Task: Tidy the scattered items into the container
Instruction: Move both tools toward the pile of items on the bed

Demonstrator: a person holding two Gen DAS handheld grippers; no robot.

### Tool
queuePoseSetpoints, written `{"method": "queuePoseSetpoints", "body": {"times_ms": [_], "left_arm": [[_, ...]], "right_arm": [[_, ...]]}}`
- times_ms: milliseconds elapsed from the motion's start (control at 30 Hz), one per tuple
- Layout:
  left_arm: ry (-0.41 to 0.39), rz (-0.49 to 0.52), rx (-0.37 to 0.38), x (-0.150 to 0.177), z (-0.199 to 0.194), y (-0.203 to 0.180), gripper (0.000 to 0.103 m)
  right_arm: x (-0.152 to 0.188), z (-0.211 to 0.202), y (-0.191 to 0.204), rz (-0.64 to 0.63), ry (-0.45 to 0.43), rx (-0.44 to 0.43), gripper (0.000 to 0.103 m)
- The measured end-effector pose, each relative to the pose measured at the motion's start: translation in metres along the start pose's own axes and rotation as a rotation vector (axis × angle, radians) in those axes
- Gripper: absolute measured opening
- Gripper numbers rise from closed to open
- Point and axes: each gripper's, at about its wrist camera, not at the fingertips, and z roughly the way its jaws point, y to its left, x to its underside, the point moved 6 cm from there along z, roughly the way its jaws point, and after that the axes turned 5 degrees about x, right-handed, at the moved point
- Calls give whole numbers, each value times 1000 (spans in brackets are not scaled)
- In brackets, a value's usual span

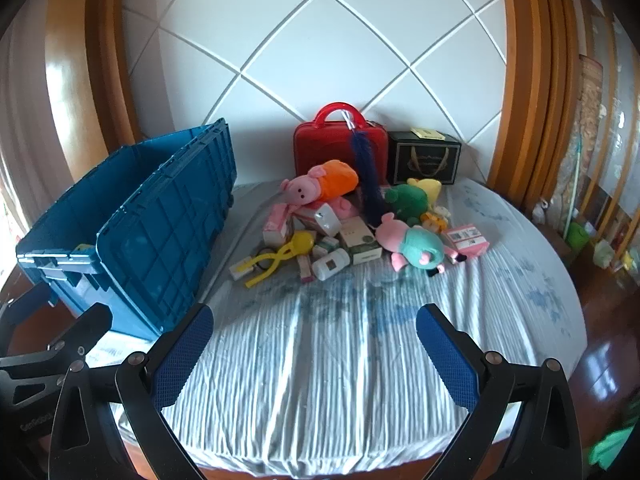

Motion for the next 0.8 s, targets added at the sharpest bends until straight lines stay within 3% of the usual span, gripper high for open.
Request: {"method": "queuePoseSetpoints", "body": {"times_ms": [200, 400, 633, 800], "left_arm": [[34, 5, 60, 3, 36, -10, 103], [166, -32, 63, 6, 108, -38, 103], [256, -109, -6, 6, 227, -75, 103], [318, -108, -72, 15, 310, -96, 103]], "right_arm": [[11, 17, -14, 27, 31, 49, 103], [12, 66, -46, 57, 97, 56, 103], [-5, 168, -101, 16, 179, 22, 103], [-5, 256, -148, 10, 263, 13, 103]]}}
